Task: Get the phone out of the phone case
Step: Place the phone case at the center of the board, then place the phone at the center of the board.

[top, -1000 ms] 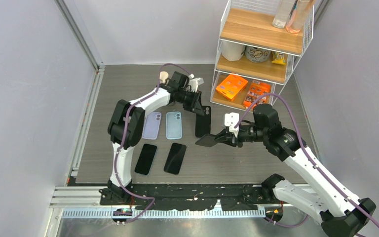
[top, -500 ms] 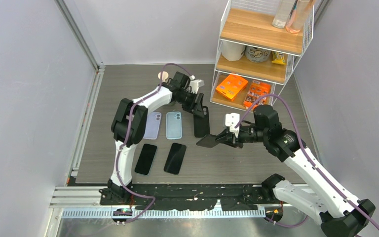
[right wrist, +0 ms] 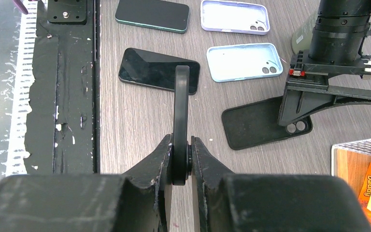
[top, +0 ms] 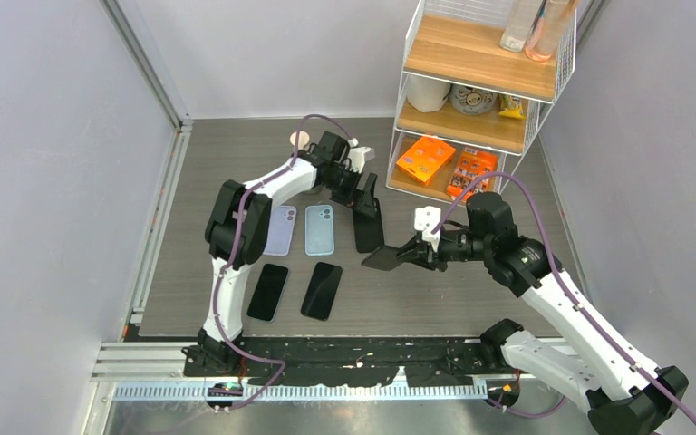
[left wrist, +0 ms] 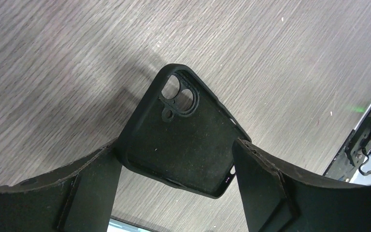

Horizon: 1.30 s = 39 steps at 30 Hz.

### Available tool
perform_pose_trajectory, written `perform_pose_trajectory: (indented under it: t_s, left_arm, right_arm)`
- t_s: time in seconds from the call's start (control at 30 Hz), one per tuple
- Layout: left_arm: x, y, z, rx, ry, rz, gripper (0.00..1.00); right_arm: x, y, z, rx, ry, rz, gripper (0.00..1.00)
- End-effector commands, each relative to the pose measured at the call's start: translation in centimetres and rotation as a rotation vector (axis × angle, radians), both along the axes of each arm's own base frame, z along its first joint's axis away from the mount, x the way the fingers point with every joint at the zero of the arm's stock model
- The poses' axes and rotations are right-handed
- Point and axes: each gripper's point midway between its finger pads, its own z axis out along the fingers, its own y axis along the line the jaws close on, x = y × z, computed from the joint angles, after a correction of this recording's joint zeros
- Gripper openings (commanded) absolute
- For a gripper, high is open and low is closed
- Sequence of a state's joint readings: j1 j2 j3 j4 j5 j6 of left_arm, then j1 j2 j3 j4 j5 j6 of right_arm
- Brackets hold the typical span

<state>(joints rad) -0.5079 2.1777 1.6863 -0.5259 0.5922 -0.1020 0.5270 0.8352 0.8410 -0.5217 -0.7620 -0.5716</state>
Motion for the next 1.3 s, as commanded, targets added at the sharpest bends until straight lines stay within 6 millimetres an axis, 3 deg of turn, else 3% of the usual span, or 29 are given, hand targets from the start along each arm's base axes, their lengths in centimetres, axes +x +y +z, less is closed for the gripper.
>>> perform_pose_trajectory:
  t_s: [0.0,0.27,0.6,0.9,1.1,1.27]
  left_arm:
    - [1.5,0.2,2.5,-0.002,-0.088,-0.003,0.87]
    - [2.0,0.5,5.4,-0.006,-0.189,-0.021,0.99]
    - [1.3,1.3,10.6,-0.039,-0.354,-0.082,1.00]
    - [-2.0,2.9,15.5,-0.098,-0.485,-0.119,0.99]
    - [-5.9,4.3,17.5,-0.155,-0.528,-0.193,1.00]
    - [-7.9,5.9,18.7,-0.186,-0.532,-0.210,0.99]
  right_arm:
    - [0.3,0.6,2.9,0.080,-0.092,0.023,0.05]
    - [0.5,0.4,2.5,0.073,-0.078,0.013,0.05]
    - [0.7,0.2,2.0,0.065,-0.060,0.005,0.05]
    - [0.1,0.2,1.7,0.048,-0.017,0.027,0.05]
    - [-0.1,-0.1,2.0,0.041,-0.023,0.024,0.05]
    - [-0.2,-0.1,1.8,0.014,0.003,0.038,0.05]
